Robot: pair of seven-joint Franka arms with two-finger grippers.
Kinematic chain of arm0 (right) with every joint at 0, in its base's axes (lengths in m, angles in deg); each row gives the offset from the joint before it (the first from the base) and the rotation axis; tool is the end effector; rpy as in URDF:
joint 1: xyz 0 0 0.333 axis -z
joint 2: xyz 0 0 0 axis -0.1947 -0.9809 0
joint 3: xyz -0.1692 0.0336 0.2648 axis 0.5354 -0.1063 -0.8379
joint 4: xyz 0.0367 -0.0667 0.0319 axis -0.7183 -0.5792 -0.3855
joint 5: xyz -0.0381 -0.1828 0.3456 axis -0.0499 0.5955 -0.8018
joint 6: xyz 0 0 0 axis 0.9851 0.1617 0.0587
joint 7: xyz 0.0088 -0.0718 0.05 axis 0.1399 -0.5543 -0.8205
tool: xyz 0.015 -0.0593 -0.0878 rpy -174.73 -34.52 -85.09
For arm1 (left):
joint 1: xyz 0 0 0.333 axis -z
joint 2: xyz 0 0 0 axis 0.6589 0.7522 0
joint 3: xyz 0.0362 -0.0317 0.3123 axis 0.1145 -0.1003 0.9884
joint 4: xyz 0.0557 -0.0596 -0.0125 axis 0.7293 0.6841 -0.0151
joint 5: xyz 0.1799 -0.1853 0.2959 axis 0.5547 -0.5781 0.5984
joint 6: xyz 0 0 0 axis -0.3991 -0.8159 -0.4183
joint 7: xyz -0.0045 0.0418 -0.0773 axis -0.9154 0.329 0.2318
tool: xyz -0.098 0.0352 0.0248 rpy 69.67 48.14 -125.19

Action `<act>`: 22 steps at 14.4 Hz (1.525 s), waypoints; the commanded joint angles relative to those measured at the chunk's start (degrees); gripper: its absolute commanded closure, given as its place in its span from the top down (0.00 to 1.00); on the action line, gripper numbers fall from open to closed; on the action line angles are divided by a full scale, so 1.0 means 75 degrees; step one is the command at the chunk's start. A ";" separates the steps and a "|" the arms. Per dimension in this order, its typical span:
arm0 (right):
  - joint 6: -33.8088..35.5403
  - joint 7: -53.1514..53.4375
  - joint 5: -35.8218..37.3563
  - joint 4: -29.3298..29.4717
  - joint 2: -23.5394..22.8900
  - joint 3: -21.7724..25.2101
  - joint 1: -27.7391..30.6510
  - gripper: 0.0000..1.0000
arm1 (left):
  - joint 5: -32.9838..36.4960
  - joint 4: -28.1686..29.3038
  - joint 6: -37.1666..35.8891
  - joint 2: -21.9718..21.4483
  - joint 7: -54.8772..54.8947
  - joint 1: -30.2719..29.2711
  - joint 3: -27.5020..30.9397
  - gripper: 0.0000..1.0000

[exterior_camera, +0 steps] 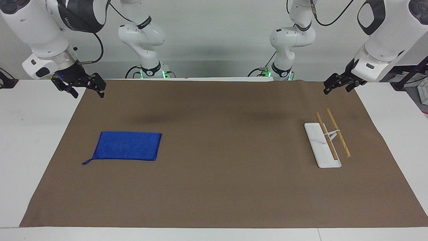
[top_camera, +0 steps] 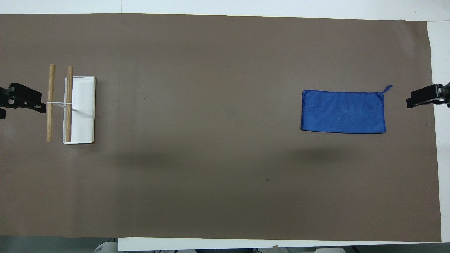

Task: Right arm passes towel to left arm to hang
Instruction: 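Reach the right gripper to the blue towel and grasp its edge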

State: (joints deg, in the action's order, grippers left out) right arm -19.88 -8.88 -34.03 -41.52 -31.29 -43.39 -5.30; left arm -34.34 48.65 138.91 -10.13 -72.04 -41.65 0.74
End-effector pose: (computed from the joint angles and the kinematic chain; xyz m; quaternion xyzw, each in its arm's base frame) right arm 0.5391 -0.0718 0.5945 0.9997 -0.0024 -0.0263 0.0006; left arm 0.5298 -0.0460 0.6020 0.9967 0.0170 -0.0785 0.0070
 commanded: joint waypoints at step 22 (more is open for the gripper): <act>-0.6793 -0.0767 -0.0019 -0.3895 -0.1950 -0.0416 0.0475 0.99 | 0.0133 0.0103 0.0054 -0.0109 0.0027 -0.0024 0.0003 1.00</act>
State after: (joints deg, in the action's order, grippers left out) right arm -69.72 -12.80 -34.08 -70.58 -45.45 -45.90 -2.78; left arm -34.34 48.65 138.91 -10.13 -72.04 -41.65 0.74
